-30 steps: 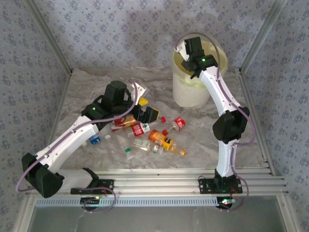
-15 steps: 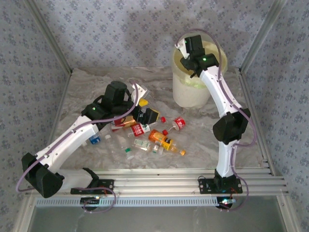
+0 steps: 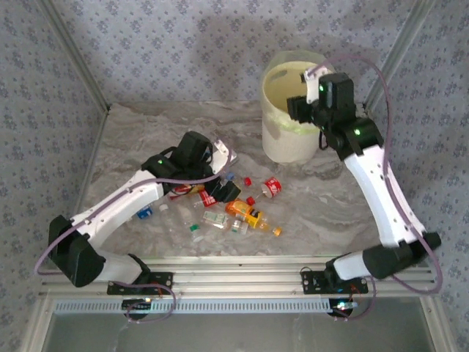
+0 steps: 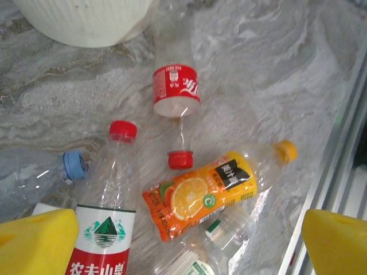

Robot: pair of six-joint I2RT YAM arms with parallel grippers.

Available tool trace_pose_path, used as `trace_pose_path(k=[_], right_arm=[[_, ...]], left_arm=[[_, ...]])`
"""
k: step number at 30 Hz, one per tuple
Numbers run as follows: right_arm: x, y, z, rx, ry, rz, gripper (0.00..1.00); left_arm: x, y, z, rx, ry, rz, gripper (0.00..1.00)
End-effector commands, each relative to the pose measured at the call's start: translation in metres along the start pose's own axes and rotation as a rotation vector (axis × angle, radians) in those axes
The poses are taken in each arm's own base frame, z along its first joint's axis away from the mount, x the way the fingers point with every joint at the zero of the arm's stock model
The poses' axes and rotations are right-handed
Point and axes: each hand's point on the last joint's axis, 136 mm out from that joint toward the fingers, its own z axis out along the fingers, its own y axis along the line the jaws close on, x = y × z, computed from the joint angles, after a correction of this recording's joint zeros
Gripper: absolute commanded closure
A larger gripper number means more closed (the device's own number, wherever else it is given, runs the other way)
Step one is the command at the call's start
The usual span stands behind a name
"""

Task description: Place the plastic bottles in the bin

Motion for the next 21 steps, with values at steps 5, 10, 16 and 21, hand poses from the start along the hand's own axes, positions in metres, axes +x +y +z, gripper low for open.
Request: trace_pose_path(k=[5,10,16,21], right_arm=[[0.073,0.050,-0.046,-0.323,0.065,0.335,0.36],[0.130,0.076,-0.074,-0.504,0.122,0.442,0.32],[0.173,0.088,-0.105,-0.602,0.160,0.499,0.27],[0.199,0.090,-0.126,-0.625,0.206,0.490,0.23]], left_arm=[[0.036,-0.020,0.001,0.020,0.150,0.229,0.00],[0.064,-0.022,0.012,0.007,0.231,0.360,0.00],[0.081,-0.009,0.026,-0.021,0.346,0.369,0.01],[0.095,-0.008,0.042,-0.034,0.414,0.396,0.01]])
